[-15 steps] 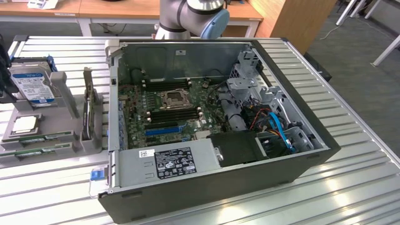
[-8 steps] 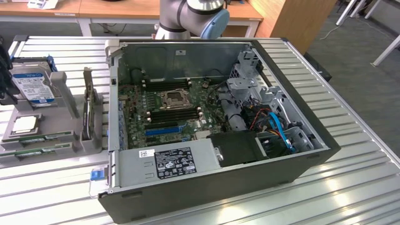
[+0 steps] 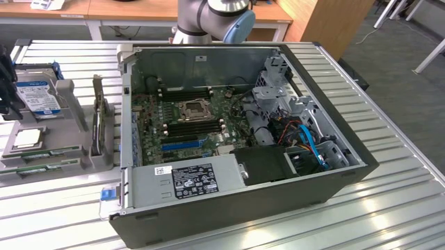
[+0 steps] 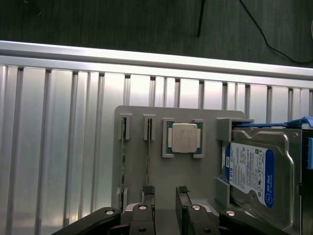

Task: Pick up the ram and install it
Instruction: 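Pick up the ram and move it above insertion slot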

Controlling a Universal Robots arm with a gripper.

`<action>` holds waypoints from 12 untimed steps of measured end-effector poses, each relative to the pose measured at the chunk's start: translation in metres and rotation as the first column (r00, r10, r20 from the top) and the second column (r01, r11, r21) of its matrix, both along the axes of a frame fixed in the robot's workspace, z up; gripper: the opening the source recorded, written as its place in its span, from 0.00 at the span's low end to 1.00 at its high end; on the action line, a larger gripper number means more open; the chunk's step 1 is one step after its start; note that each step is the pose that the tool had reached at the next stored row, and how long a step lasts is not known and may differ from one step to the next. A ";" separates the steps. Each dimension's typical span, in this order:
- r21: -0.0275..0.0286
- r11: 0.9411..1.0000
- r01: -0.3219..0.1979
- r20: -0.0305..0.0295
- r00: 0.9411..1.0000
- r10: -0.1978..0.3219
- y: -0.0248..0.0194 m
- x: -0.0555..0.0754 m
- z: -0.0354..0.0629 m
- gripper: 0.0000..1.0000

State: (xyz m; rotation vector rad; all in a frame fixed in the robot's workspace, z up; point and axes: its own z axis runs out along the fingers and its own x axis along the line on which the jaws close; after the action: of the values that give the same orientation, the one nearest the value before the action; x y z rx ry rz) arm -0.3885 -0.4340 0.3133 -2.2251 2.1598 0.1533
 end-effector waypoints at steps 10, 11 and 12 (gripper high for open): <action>0.002 1.000 0.000 0.001 1.000 0.000 0.0000 0.000 -0.0122 0.31; 0.002 1.000 0.000 0.001 1.000 0.000 0.0000 0.000 -0.0133 0.31; 0.002 1.000 0.000 0.001 1.000 0.000 0.0000 0.000 -0.0145 0.31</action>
State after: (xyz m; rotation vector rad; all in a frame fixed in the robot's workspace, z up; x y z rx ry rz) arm -0.3885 -0.4340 0.2988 -2.2234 2.1579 0.1543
